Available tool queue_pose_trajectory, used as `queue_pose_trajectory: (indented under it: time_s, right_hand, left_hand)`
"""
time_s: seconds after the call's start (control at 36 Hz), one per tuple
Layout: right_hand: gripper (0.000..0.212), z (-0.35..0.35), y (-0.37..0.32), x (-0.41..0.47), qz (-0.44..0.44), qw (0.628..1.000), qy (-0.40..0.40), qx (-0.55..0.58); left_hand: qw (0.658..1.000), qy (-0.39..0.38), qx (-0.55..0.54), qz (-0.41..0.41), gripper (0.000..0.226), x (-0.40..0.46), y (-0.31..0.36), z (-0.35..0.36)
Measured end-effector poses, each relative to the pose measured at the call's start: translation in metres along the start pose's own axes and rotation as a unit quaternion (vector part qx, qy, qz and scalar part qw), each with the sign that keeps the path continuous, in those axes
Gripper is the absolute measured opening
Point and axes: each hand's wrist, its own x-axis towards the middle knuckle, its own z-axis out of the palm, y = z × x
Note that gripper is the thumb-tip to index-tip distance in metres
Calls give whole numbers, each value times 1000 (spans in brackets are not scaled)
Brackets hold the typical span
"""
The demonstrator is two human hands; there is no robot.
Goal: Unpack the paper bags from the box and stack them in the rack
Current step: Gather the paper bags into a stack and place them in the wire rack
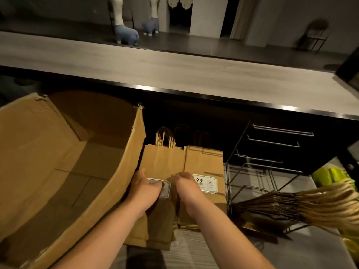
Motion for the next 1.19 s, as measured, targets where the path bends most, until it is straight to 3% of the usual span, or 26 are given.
queue_pose_trajectory:
  time_s: [0.22, 0.42, 0.67, 0.69, 0.78, 0.92, 1.0, 1.19]
  right_hand:
    - [29, -2, -2, 1, 14, 998, 24, 64]
    - [44, 1, -2, 7, -16, 989, 72, 130]
    - [71, -10, -3, -4, -22, 990, 68, 122]
    - [69, -14, -4, -6, -25, 989, 70, 130]
    - [35, -29, -11, -14, -55, 985, 70, 151]
    - [27, -55, -31, -34, -156, 977, 48, 134]
    - [24, -66, -45, -46, -207, 971, 37, 114]
    - [20, -82, -48, -74, -203, 974, 25, 97]
  left_hand:
    - [998, -53, -36, 19, 62, -2, 10, -5]
    - [997, -73, -12, 30, 53, -3, 11, -13]
    - [991, -86, -39, 90, 44, -19, 27, -19]
    - [990, -86, -53, 100, 44, -22, 30, -20]
    - [983, -59, -101, 138, 50, -28, 38, -21]
    - [964, -53, -200, 168, 66, -32, 49, -23]
    - [955, -75, -221, 183, 60, -36, 59, -20]
    - [933, -128, -281, 186, 53, -53, 63, -22]
